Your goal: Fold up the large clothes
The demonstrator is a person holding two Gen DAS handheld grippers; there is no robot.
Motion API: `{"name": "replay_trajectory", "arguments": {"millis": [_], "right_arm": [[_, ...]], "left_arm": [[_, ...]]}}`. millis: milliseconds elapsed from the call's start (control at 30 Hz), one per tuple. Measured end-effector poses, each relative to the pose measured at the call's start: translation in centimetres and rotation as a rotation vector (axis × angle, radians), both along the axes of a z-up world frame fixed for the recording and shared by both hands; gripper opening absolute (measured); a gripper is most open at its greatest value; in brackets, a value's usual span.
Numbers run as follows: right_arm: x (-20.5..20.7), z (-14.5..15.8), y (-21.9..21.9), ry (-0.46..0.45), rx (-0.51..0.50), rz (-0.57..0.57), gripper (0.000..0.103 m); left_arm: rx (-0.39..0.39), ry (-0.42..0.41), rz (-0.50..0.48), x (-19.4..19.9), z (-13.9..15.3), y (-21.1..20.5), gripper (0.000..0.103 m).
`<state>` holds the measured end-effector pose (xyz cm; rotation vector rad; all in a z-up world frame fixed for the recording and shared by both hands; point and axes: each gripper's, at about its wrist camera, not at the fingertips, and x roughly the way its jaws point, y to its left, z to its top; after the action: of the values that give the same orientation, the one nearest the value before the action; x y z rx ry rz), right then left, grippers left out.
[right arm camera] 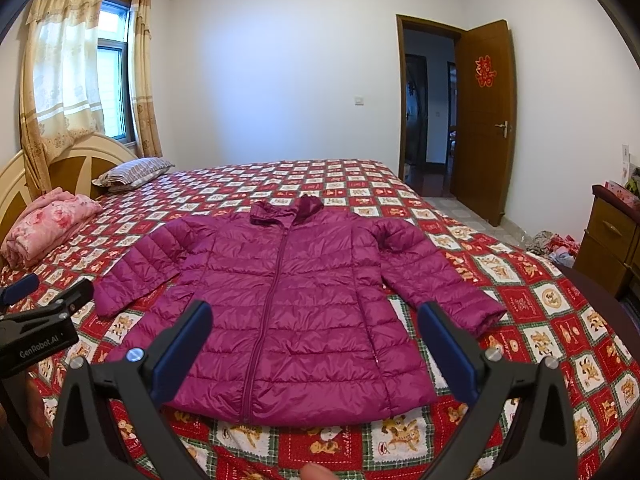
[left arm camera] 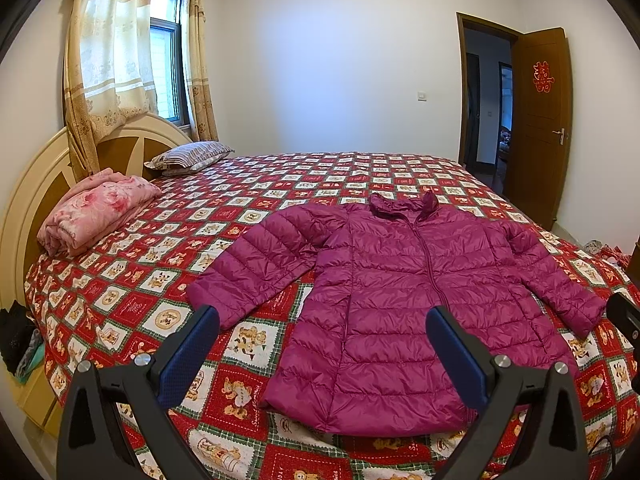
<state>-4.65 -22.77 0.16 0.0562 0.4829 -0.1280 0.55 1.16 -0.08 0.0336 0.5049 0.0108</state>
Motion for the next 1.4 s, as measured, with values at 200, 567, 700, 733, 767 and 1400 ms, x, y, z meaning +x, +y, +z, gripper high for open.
{"name": "replay_trajectory", "arguments": {"millis": [200,567,700,733,767,1400], "right_arm": [[0.0,-0.1,0.0,0.001,0.002,-0.001,0.103],[1.7,-2.1,-1.8,0.044,-0.020,-0.061,0.103],[3.4,-3.5,-3.7,0.087,-0.033,-0.100,0.103],[3.8,-3.8,-4.0,0.096,-0.039,-0.110,0.103],[4.2,-3.9,-4.4,0.104,-0.041,-0.117,0.103],[10.0,-7.7,-9.7,0.185,-0.018,-0.208,0.103]], "left_arm": [[0.001,0.001,0.000,0.0,-0.1,-0.1,0.102],[0.010,0.034,0.005,1.6,-1.8,0.1,0.102],[0.035,0.061,-0.017,3.5,-3.1,-0.7,0.102],[0.040,0.063,-0.023,3.9,-3.3,-1.0,0.102],[0.047,0.066,-0.028,4.4,-3.4,-1.3,0.102],[0.107,0.125,-0.021,13.1,-8.5,-5.4,0.102]]}}
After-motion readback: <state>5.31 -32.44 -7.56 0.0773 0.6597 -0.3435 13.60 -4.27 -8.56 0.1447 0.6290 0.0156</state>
